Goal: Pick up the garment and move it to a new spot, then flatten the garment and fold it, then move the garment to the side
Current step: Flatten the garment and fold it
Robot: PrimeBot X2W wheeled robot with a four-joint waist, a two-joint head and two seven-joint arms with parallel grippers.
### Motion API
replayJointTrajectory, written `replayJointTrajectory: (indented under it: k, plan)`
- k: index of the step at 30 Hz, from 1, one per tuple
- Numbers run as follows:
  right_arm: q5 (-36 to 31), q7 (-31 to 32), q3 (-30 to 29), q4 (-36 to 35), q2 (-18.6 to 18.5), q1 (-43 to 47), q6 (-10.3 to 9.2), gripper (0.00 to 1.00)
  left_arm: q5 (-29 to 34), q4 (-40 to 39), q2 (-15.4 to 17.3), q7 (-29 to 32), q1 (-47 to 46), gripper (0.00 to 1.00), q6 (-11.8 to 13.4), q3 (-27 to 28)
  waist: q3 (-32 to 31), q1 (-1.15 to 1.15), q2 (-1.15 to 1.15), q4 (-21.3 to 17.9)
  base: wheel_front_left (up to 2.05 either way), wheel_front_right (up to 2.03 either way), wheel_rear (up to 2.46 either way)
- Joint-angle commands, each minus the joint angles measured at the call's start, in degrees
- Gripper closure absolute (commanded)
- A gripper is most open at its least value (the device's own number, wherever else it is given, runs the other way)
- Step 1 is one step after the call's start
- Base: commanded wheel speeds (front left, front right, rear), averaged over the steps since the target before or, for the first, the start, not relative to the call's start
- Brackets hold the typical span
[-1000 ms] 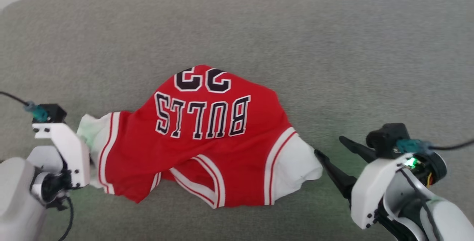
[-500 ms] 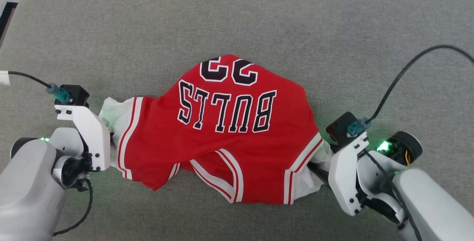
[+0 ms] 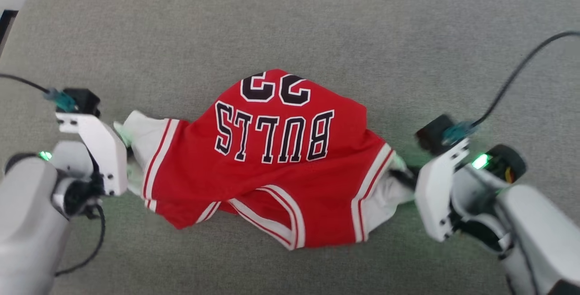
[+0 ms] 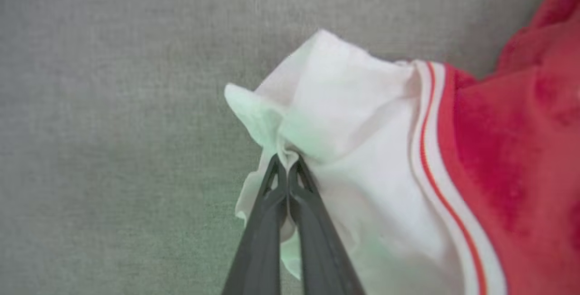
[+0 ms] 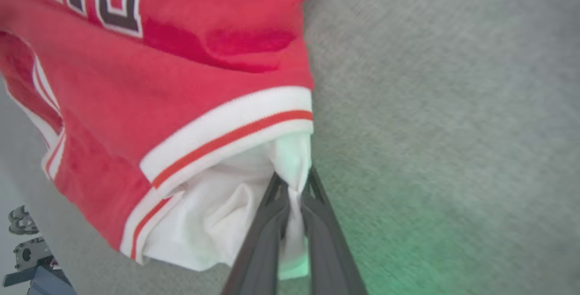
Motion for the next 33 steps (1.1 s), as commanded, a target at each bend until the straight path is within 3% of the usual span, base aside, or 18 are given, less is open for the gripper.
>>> replayJointTrajectory:
  k: [1, 21, 33]
  plan:
    - [1.5, 0.2, -1.7, -1.5, -0.9, -0.9, -0.32, 1.0, -0.1, -1.8, 1.0, 0.3, -1.6, 1.0, 0.2, 0.6, -0.8, 0.0, 0.0, -0.5, 0.0, 0.0, 0.0]
    - [10.8, 2.9, -13.6, -13.1, -6.2, -10.7, -0.2, 1.0, -1.2, -21.3, 5.9, 8.6, -13.0, 1.0, 3.8, 3.9, -10.4, 0.0, 0.0, -3.5, 0.0, 0.0, 0.0]
    - [11.6, -0.9, -14.7, -11.5, -6.2, -21.6, -0.2, 1.0, 0.8, -20.7, 4.1, 7.1, -23.6, 1.0, 3.0, 4.0, -15.3, 0.0, 0.0, -5.9, 0.0, 0.0, 0.0]
